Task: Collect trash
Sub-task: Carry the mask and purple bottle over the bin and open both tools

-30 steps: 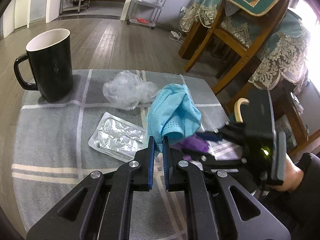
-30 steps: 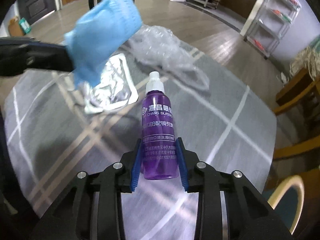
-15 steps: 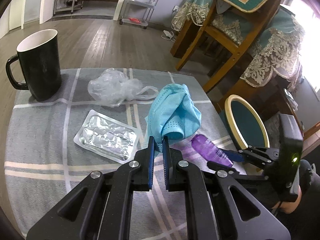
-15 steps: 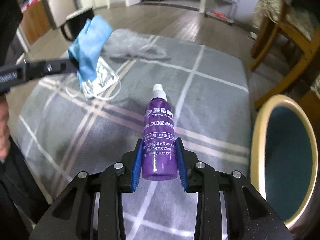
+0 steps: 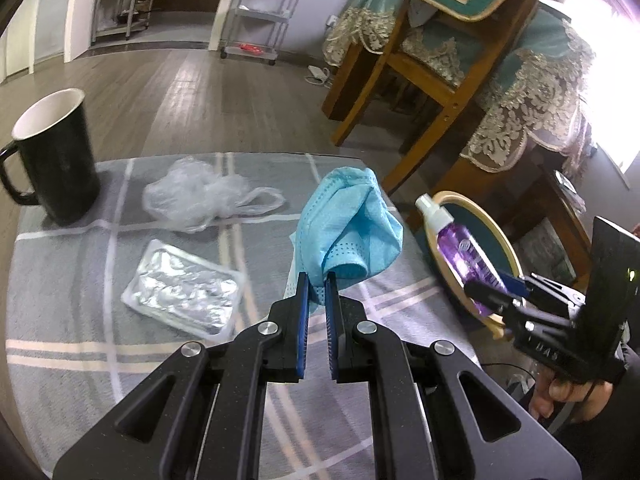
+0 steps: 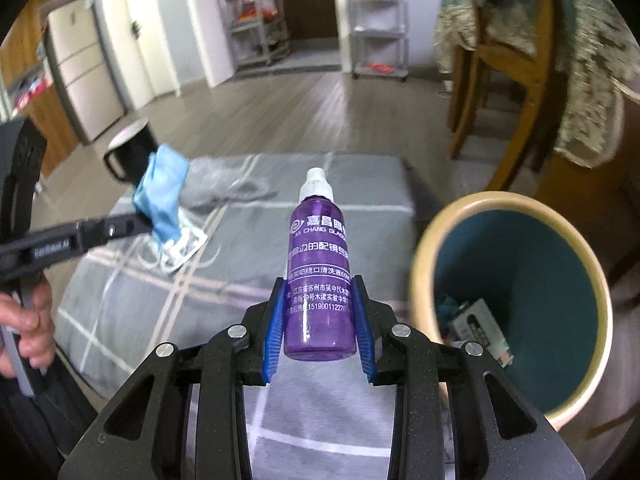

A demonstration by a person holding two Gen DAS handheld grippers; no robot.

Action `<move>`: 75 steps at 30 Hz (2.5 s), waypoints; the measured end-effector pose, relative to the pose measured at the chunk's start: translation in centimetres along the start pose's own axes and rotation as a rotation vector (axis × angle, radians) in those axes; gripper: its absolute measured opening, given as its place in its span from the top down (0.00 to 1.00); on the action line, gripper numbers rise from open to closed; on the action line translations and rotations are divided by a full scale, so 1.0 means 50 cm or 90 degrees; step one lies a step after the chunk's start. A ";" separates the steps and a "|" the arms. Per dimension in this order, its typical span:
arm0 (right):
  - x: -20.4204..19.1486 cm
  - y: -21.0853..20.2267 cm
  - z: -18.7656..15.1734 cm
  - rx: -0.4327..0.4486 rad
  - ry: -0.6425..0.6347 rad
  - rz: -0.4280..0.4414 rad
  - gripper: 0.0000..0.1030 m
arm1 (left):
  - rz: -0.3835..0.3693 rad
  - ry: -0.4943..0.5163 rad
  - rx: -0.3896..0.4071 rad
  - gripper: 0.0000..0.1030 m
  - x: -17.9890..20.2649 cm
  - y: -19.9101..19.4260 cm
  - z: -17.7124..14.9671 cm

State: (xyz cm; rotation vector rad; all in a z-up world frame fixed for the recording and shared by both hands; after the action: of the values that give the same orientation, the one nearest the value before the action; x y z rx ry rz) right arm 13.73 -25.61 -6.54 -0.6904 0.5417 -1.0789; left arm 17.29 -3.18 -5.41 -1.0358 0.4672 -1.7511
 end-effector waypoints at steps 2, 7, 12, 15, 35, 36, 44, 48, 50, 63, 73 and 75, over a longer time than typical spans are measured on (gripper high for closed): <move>0.021 -0.009 0.003 0.016 0.026 -0.012 0.68 | -0.007 0.008 -0.004 0.93 0.017 0.005 0.001; 0.060 -0.030 0.004 0.049 0.073 -0.036 0.68 | -0.036 0.016 -0.012 0.93 0.068 0.027 0.008; 0.105 -0.062 0.004 0.078 0.118 -0.065 0.68 | -0.063 0.034 -0.015 0.93 0.133 0.052 0.022; 0.135 -0.079 0.001 0.089 0.143 -0.080 0.68 | -0.078 0.047 -0.018 0.93 0.177 0.072 0.032; 0.267 -0.104 -0.063 0.071 0.270 -0.178 0.68 | -0.128 0.115 -0.103 0.93 0.372 0.245 0.023; 0.269 -0.104 -0.064 0.071 0.273 -0.179 0.68 | -0.129 0.117 -0.108 0.93 0.377 0.252 0.021; 0.282 -0.093 -0.084 0.042 0.286 -0.195 0.68 | -0.118 0.143 -0.150 0.93 0.408 0.313 0.005; 0.288 -0.080 -0.092 0.029 0.291 -0.194 0.68 | -0.114 0.141 -0.166 0.92 0.411 0.331 0.004; 0.289 -0.077 -0.096 0.027 0.294 -0.193 0.67 | -0.112 0.141 -0.168 0.87 0.411 0.334 0.004; 0.291 -0.034 -0.101 -0.003 0.301 -0.172 0.67 | -0.105 0.119 -0.128 0.61 0.356 0.269 0.029; 0.285 -0.004 -0.097 -0.015 0.316 -0.156 0.60 | -0.059 0.105 -0.079 0.43 0.229 0.159 0.046; 0.272 -0.003 -0.089 -0.009 0.306 -0.150 0.58 | -0.046 0.097 -0.070 0.41 0.197 0.141 0.048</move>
State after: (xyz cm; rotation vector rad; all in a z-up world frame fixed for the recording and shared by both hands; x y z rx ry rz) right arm 15.69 -39.29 -10.33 -0.5116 0.8952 -1.4766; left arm 21.98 -14.59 -4.85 -1.0113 0.6348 -1.8943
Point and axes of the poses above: each gripper's, at about its wrist camera, not at the fingertips, and y roughly the way its jaws point, x to its right, z to its top, the point moved 3 cm from there along y, roughly the way its jaws point, and after that the axes turned 7 degrees about -y, right-handed, at the moved point
